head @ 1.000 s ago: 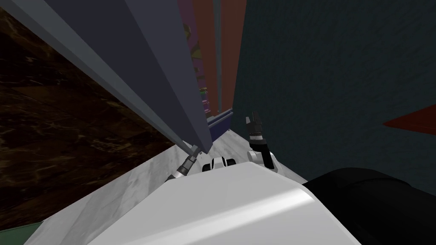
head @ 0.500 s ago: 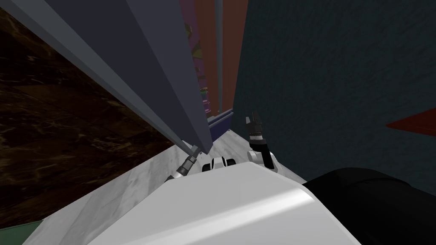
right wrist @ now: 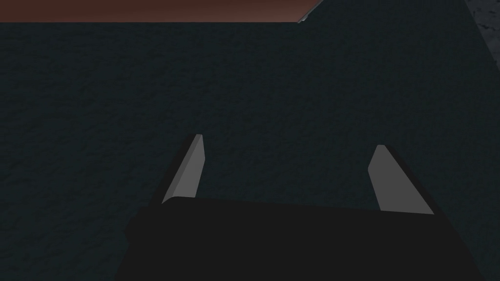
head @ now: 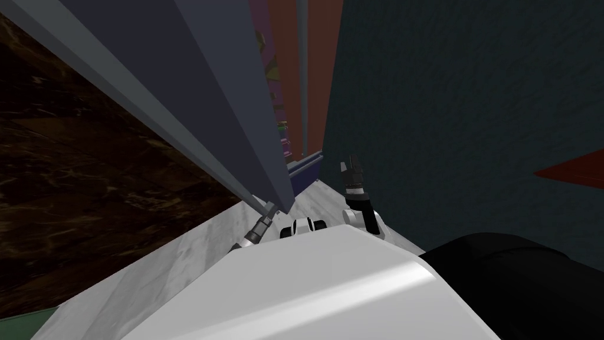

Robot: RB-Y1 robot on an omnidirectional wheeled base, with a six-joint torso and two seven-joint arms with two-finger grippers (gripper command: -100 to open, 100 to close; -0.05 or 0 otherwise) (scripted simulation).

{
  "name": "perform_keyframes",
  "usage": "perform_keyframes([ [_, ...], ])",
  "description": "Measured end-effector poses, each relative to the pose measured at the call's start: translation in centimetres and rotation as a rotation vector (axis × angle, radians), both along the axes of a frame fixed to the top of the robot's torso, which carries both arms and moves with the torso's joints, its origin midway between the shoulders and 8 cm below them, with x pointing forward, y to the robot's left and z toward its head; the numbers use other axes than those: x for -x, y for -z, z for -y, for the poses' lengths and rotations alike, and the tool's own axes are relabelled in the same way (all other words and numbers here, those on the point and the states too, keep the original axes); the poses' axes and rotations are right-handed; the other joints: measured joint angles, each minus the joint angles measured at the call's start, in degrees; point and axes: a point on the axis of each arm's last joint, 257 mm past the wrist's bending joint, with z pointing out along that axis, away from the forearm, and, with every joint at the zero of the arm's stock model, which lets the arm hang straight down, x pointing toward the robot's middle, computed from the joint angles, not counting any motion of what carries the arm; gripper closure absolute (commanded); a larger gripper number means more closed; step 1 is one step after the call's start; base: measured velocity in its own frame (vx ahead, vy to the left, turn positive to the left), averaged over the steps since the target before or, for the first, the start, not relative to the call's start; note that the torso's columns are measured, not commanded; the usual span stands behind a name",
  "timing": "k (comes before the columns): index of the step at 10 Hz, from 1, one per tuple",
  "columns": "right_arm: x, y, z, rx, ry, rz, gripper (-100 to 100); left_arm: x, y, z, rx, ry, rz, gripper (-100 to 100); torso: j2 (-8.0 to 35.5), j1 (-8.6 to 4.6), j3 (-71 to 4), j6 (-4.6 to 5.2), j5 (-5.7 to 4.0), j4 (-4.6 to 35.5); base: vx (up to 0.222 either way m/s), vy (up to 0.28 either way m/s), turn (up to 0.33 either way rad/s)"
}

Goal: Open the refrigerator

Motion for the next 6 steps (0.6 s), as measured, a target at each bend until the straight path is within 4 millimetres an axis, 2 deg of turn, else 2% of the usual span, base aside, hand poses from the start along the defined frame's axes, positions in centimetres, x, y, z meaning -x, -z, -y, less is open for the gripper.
perform_keyframes([
  [1, 0.00, 0.00, 0.00, 0.000, 0.000, 0.000, 0, 0.12, 0.30, -0.09, -0.001, -0.001, -0.007, 0, -0.1, 0.01, 0.1, 0.02, 0.23, -0.3, 0.009, 0.005, -0.003],
  [6, 0.00, 0.00, 0.00, 0.000, 0.000, 0.000, 0, 0.18, 1.04, -0.46, -0.010, -0.009, -0.025, 0, -0.4, 0.32, 0.2, 0.05, 0.65, -0.8, 0.004, 0.002, -0.001],
])
